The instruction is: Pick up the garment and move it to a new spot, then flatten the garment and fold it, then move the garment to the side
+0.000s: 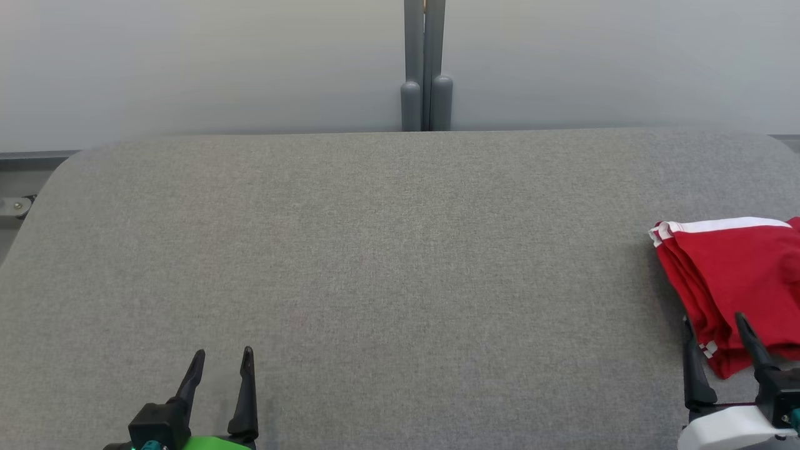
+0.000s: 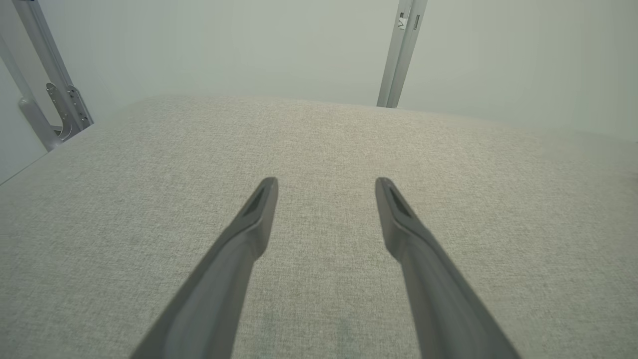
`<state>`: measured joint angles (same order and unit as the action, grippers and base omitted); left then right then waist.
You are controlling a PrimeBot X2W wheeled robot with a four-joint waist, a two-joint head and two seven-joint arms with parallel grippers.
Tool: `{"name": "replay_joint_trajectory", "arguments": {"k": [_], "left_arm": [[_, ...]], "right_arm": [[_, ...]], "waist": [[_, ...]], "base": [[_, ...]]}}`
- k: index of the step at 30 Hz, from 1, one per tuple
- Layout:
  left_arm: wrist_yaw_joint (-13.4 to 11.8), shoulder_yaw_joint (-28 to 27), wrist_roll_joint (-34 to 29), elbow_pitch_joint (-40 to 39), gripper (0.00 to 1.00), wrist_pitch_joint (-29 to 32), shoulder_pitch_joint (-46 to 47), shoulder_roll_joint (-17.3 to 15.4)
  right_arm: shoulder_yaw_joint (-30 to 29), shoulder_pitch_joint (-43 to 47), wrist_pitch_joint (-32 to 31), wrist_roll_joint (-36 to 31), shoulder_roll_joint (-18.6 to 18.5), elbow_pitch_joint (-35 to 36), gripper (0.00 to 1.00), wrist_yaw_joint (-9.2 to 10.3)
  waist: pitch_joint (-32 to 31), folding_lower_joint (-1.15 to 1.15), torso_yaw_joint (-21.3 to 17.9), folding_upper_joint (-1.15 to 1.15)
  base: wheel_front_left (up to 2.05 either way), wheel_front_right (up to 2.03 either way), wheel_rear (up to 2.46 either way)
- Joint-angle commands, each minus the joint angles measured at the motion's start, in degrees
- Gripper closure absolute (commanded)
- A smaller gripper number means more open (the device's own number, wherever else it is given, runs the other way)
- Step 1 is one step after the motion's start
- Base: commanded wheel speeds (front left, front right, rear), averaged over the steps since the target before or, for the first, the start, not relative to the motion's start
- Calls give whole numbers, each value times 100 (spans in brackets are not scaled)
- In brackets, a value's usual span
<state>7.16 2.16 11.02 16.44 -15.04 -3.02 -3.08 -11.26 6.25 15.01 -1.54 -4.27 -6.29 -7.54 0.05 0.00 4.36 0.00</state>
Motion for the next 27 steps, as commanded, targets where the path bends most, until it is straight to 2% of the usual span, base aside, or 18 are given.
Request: {"name": "replay_joint_trajectory", "arguments": {"k": [1, 4, 9, 26, 27], "left_arm": [[31, 30, 25, -32, 0, -15, -48, -14], [34, 127, 74, -64, 0, -15, -5, -50], [37, 240, 189, -102, 0, -15, 10, -113], [32, 376, 309, -37, 0, -15, -41, -221], [-15, 268, 321, -72, 0, -15, -84, -220]], "right_arm": [[-70, 90, 20, -92, 8, 36, 0, 10], [-307, 119, 20, -261, 80, 50, 0, 10], [-384, 117, 19, -509, 115, -26, 0, 11], [-372, 16, 18, -405, 134, -150, 0, 10], [-222, -40, 18, -430, 134, -187, 0, 10]], "waist": [[-26, 0, -18, 0], [-57, 0, -50, 0], [-107, 0, -142, 0], [-170, 0, -296, 0], [-166, 0, -265, 0]], "base": [[0, 0, 0], [0, 0, 0], [0, 0, 0], [0, 0, 0], [0, 0, 0]]}}
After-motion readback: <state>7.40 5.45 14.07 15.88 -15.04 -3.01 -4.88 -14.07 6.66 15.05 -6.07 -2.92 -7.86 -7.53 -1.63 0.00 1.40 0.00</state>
